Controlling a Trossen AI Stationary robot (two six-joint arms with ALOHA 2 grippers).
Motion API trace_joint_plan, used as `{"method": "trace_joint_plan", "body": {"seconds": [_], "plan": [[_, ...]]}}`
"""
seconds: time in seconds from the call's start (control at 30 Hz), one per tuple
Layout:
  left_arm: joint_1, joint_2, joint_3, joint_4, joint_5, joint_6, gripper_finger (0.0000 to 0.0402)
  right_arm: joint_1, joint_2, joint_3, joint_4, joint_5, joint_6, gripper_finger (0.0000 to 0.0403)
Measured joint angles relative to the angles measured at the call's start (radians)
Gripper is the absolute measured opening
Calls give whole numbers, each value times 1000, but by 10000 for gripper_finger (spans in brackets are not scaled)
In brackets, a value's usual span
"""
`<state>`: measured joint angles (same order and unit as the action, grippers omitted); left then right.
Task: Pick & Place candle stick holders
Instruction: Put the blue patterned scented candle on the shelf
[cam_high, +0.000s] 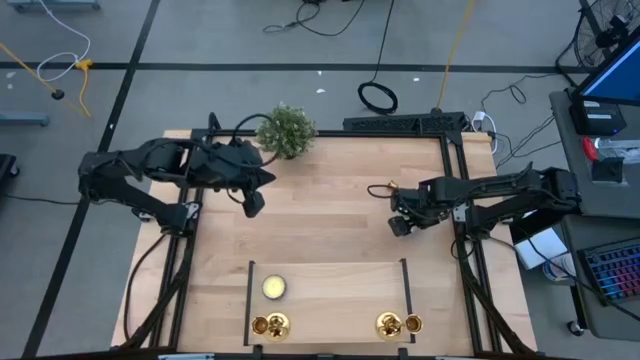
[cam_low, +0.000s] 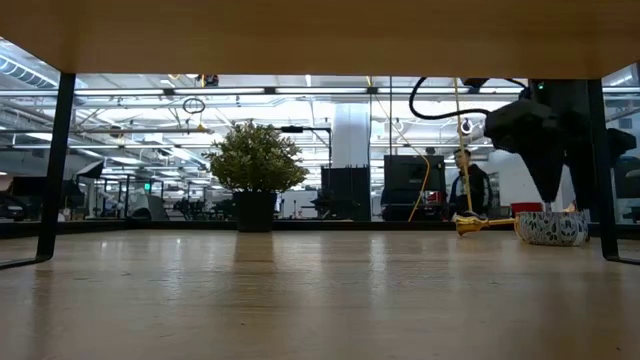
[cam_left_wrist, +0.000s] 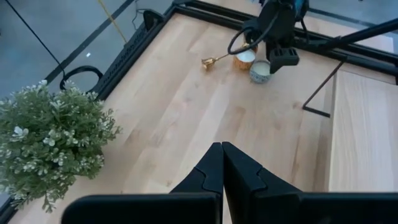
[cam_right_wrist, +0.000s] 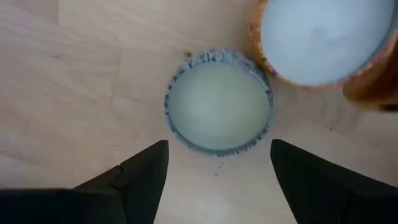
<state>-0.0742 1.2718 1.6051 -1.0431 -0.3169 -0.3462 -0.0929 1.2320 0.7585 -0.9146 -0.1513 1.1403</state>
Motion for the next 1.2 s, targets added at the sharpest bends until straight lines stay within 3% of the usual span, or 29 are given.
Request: {"method": "trace_joint_plan", "body": {"seconds": [0.23, 0.67, 1.2], "plan": [[0, -5, 0, -3, 2, 17, 3, 0, 0, 0, -39, -1, 61, 286], [0, -5, 0, -10, 28, 57, 3, 0, 1, 0, 18, -5, 105, 333], [0, -5, 0, -12, 59, 61, 3, 0, 122, 0, 106, 43, 96, 343]]}}
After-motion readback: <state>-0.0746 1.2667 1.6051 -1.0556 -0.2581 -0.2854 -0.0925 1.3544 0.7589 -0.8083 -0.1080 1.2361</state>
